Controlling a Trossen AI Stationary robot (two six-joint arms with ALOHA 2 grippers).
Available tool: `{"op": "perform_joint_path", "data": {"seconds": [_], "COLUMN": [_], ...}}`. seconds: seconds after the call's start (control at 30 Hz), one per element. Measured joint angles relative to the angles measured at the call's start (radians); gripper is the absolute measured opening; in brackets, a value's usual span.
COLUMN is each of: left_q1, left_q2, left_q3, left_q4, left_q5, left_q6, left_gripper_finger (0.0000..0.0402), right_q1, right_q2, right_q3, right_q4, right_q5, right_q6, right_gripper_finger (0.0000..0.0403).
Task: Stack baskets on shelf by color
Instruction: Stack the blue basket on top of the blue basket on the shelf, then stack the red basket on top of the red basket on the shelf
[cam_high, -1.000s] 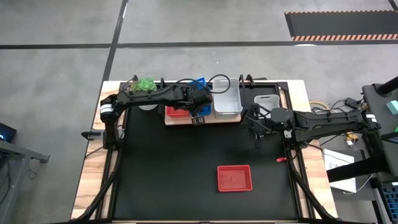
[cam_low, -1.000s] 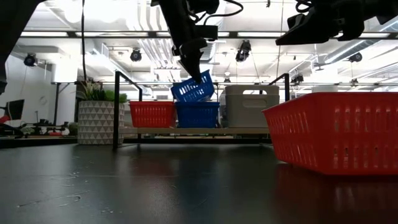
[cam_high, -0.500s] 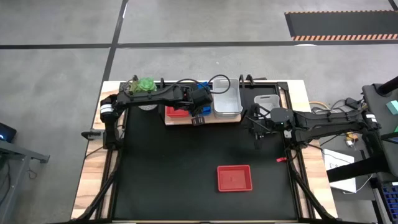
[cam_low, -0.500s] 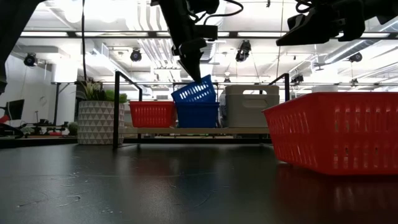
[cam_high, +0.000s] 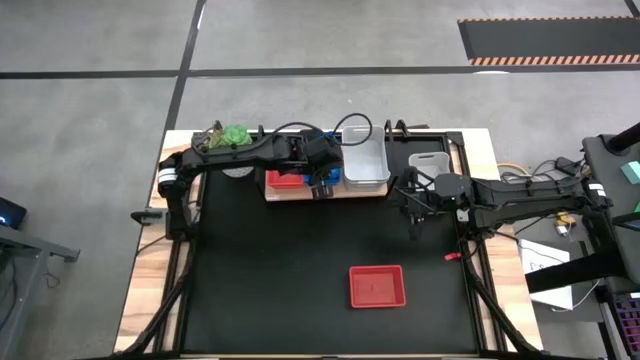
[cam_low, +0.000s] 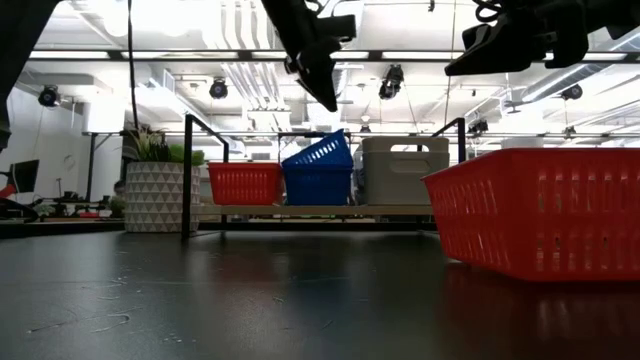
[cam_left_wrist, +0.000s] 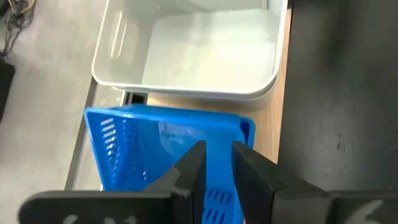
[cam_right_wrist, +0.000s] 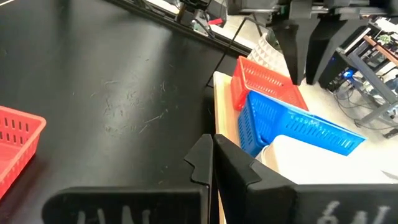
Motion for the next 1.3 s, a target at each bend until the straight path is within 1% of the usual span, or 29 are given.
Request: {"op": "perform_joint_path", "data": {"seconds": [0.2,0.33,0.43,0.5,0.8,0.93,1.1,1.3], "left_q1": [0.0,0.001,0.001,0.001,-0.002,-0.007,-0.007,-0.022], "left_q2": [0.0,0.0,0.0,0.0,0.0,-0.019,-0.053,-0.068], "left_q3": [-0.083,-0.138,-0.18,-0.201,-0.195,-0.191,-0.191,-0.197], "left_q4": [0.119,0.235,0.312,0.333,0.332,0.328,0.249,0.202], "left_q5": [0.002,0.001,0.001,0.0,-0.001,-0.001,-0.003,-0.005], "left_q6": [0.008,0.008,0.008,0.001,-0.003,-0.002,-0.002,-0.012], "left_gripper_finger": [0.0026,0.0005,0.0002,0.0002,0.0001,0.0001,0.0001,0.0001], "right_q1": [0.0,0.0,0.0,0.0,0.0,0.0,0.0,0.0], "right_q2": [0.0,0.0,0.0,0.0,0.0,0.0,0.0,0.001], "right_q3": [0.0,0.0,0.0,0.0,0.0,0.0,0.0,0.0], "right_q4": [-0.001,-0.003,-0.003,-0.004,-0.005,-0.012,-0.026,-0.032], "right_q5": [0.0,0.0,0.0,0.0,0.0,0.0,0.0,0.0], "right_q6": [0.007,0.01,0.015,0.016,0.019,0.019,0.028,0.034], "right_gripper_finger": [0.0009,0.0009,0.0009,0.0009,0.0009,0.0009,0.0009,0.0009]}}
